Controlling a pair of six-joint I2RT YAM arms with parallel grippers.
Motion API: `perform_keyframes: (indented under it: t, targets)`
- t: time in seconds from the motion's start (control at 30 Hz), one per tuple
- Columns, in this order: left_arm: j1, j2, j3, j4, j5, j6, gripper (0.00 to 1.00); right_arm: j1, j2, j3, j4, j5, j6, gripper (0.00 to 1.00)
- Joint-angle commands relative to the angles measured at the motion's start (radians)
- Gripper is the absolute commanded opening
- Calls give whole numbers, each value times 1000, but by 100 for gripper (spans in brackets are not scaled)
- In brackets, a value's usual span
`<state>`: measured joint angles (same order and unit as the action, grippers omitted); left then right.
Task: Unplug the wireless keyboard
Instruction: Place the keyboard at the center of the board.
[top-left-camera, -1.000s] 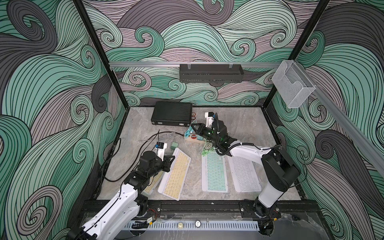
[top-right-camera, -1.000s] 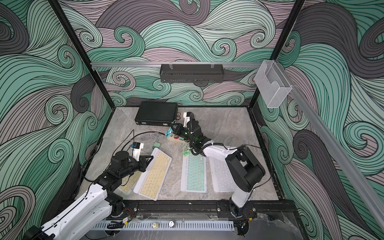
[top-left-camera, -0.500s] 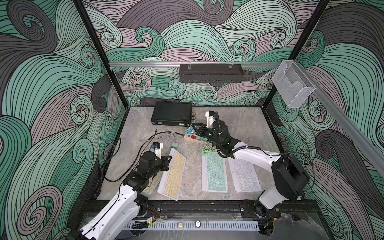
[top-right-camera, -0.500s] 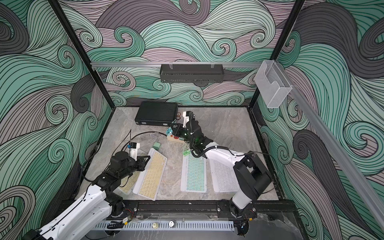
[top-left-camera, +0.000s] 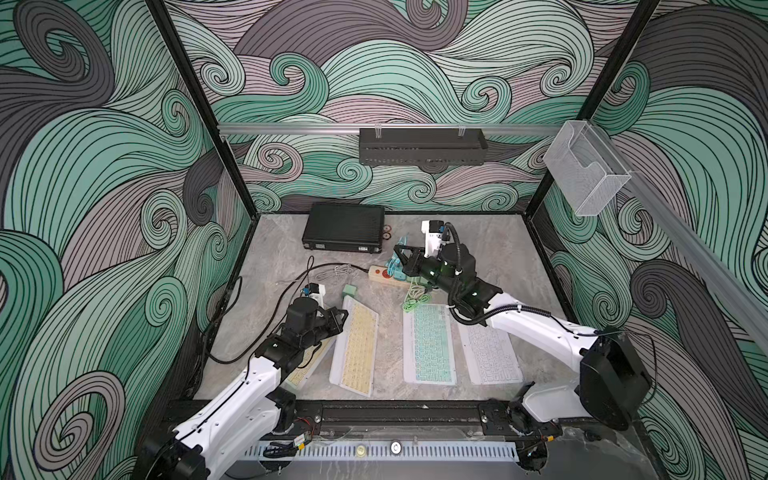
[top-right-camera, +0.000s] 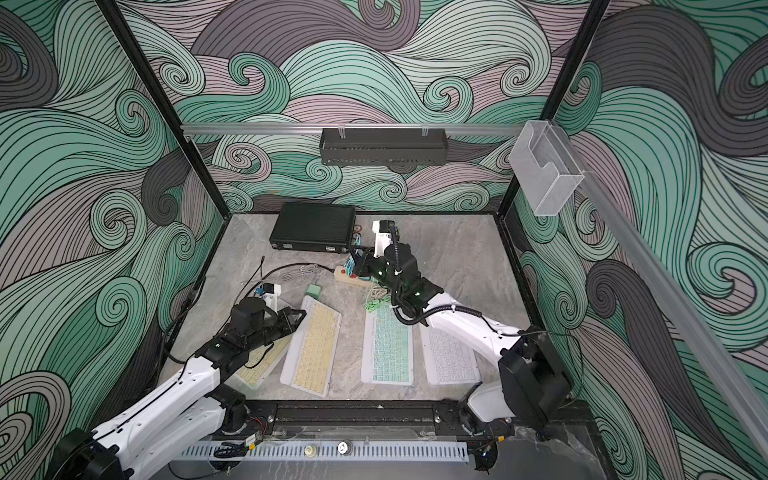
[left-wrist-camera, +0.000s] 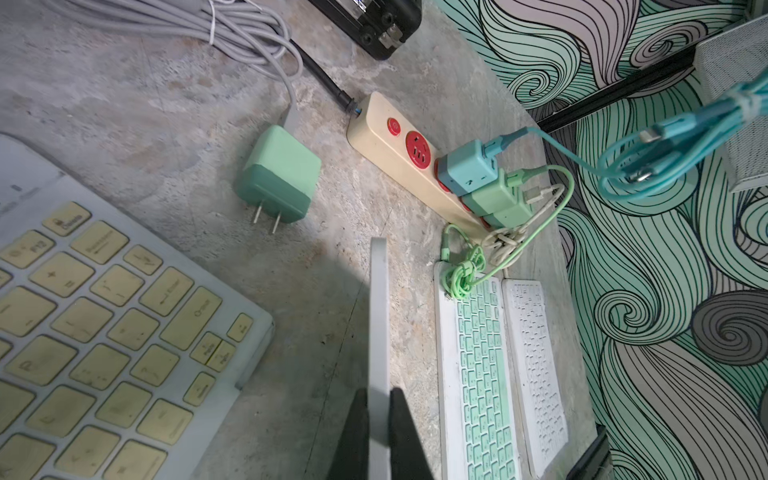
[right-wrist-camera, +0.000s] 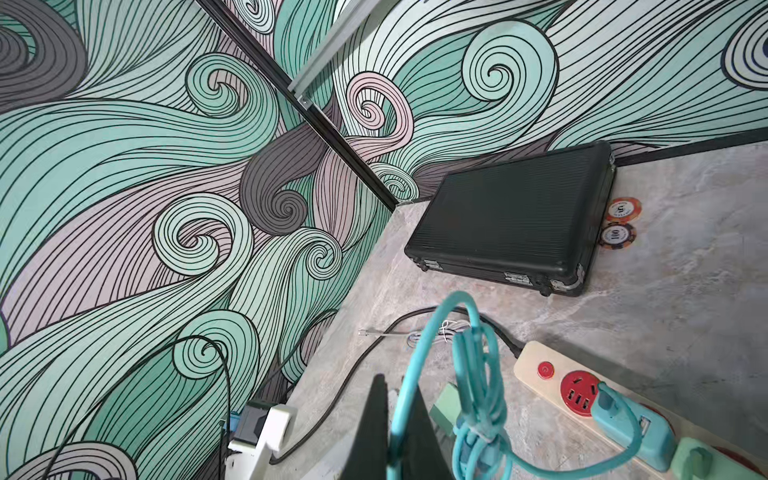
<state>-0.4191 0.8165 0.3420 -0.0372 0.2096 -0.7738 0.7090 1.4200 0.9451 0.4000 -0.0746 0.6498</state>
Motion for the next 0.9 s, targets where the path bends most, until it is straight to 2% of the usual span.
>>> perform_keyframes:
  t: [0.0, 0.17, 0.33, 0.6, 0.87]
  targets:
    - [-16, 0, -9, 29, 18, -33, 0, 3, -25, -7, 16, 8, -26, 0]
    - [-36, 36, -23, 45, 36, -38, 0, 3, -8, 1, 22, -8, -19, 0]
    - [-59, 87, -79, 154, 24, -80, 0, 2, -6, 0, 28, -14, -13, 0]
    - [-116, 201, -77, 220, -42, -93, 0, 7, 23, 11, 42, -44, 7, 0]
    - [-155, 343, -39, 251, -47, -50, 0, 12, 52, 28, 40, -58, 13, 0]
